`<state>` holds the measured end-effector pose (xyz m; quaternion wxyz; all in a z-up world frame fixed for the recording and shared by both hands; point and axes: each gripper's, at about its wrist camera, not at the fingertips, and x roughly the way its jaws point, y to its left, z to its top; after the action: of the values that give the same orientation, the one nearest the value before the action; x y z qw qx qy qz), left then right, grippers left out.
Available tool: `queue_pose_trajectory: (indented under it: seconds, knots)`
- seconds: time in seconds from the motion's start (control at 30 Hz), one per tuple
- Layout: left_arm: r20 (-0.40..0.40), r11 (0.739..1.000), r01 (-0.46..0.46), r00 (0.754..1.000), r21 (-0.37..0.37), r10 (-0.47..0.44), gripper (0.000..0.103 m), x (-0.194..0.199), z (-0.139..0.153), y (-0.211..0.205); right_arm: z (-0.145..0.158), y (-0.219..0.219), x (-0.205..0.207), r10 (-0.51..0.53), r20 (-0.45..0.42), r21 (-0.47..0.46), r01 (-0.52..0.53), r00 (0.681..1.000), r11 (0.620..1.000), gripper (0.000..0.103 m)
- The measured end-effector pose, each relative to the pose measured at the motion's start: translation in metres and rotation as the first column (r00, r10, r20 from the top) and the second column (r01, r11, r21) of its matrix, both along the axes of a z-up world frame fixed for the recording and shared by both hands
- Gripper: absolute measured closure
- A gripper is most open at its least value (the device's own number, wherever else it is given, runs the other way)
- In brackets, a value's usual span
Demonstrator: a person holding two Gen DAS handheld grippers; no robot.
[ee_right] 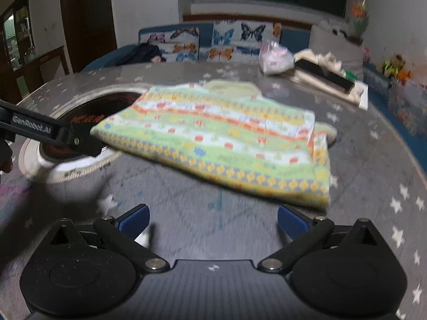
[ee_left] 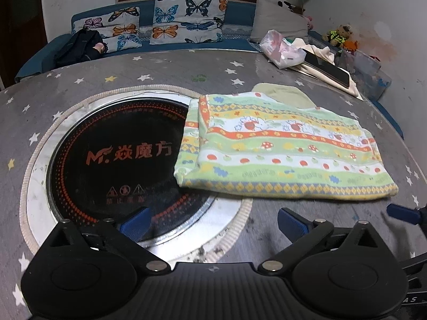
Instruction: Fold clothes
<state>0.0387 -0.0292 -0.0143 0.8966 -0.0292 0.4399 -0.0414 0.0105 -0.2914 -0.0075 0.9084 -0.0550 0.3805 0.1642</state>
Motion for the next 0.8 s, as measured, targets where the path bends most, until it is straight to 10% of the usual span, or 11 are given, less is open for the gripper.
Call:
queue_pose_trajectory:
  seconds: [0.8]
  knots:
    - [-0.061,0.999,0.007,0.998,0.038,-0.005,0.0,-0.042,-0.018,-0.003,-0.011,0.002,-0.013,-0.055,0.009,-0.018,0.055,0.998,0.998,0.0]
